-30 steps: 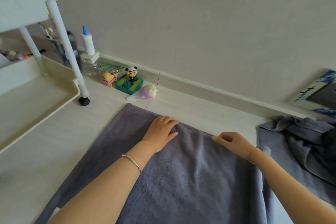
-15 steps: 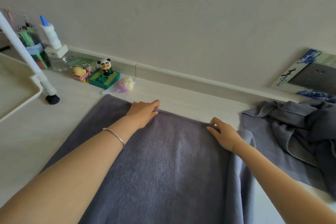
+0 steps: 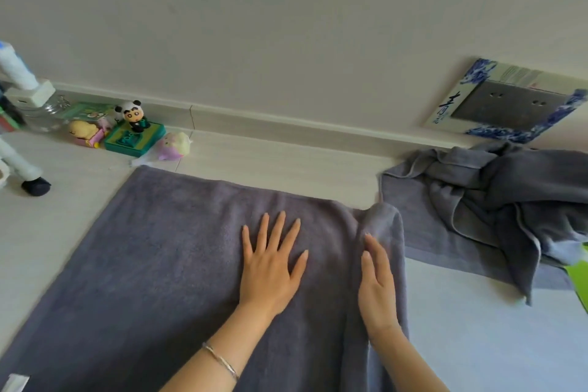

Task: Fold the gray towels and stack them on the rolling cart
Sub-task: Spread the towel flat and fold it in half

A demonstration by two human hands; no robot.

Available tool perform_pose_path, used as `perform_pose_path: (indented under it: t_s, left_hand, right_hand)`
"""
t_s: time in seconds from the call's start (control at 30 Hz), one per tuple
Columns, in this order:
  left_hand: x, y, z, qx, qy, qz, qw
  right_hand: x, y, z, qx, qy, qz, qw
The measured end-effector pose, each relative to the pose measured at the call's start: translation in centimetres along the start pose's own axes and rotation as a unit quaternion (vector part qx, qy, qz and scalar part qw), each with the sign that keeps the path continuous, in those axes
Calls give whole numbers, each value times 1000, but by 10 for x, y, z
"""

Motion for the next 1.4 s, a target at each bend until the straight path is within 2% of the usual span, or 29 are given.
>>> perform_pose_path:
  t_s: [0.07,0.23,0.33,0.43,0.6,0.7,0.8,0.9,1.03,1.13,1.2,1.3,1.4]
  left_hand:
    - [-3,-1,0,8,-6,-1,1000]
    - [1,-2,-3,-4,-13,-2,1000]
    - [1,-2,-3,1,-9,-5,1000]
    - [2,-2,-4,-3,-7,3,1000]
    - [15,15,-12,7,23,67,997]
    - [39,62,-4,-3,63,87,994]
    - [49,101,10,-38,56,84,994]
    - [45,104,13,-23,32,76,996]
    - [48,103,9,-40,18,71,996]
    - [46,104,9,-65,11,64,996]
    - [45,103,10,-78,-5,63,995]
    - [46,103,8,-95,-8,62,994]
    - [53,115,8,-72,21,98,992]
  right_hand:
    - [18,12,-6,1,2,10,1000]
    - [50,45,-39,96,142,-44,984]
    - [70,67,-55,148,197,-11,969]
    - [77,79,-58,141,235,-16,961]
    - [60,83,-50,118,256,-93,955]
    - [65,87,-50,90,258,-78,959]
    - [69,87,-49,77,274,-75,956]
    - [69,84,-48,63,281,-83,954]
    - [63,77,-59,22,237,-80,968]
    - [63,71,-98,47,212,-95,972]
    - [74,67,-133,77,216,-61,971]
    - [92,81,-163,90,174,59,979]
    - [85,108,-156,66,131,75,986]
Point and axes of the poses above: each hand's wrist, its own y-axis away from the middle knuckle, its own z-axis out of the palm, x = y × z, the point moved 3 cm from there along -y, towards the middle knuckle, and after that the axes turned 10 degrees about y, right-handed, at the moved point
